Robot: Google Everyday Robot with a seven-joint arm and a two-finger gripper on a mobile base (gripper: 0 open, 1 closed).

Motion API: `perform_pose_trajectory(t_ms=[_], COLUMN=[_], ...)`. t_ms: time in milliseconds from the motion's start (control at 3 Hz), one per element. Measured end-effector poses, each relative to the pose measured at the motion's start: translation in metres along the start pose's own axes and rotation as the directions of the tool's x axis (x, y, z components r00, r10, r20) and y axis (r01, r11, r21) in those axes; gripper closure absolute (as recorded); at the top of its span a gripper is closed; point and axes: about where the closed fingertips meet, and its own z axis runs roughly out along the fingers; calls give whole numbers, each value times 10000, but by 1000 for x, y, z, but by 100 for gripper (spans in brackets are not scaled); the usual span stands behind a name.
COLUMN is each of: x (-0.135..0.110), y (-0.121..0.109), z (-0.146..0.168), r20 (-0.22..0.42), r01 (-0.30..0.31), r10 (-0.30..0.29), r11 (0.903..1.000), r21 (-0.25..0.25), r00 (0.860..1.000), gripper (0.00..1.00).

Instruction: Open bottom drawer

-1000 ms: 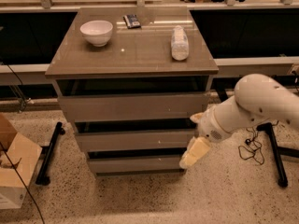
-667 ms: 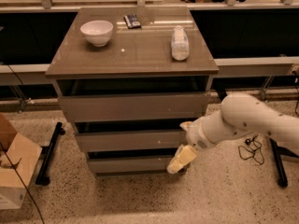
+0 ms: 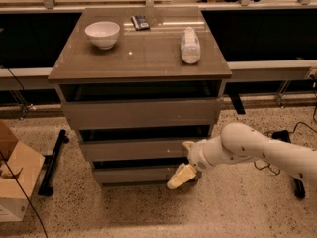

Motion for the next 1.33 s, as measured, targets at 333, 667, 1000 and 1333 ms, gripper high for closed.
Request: perform_pose_trajectory(t_ms=[333, 667, 1000, 1333], x=[29, 58, 94, 94], y=[-13, -27, -45, -45], z=[37, 70, 109, 109], r20=[343, 810, 1127, 1127], r01=[-413, -1005, -1766, -1766], r10=[419, 1020, 1809, 1809], r11=[9990, 9947, 9832, 9832], r21=[-159, -230, -468, -469], r00=[9985, 9915, 9770, 9770], gripper=[0, 0, 0, 0])
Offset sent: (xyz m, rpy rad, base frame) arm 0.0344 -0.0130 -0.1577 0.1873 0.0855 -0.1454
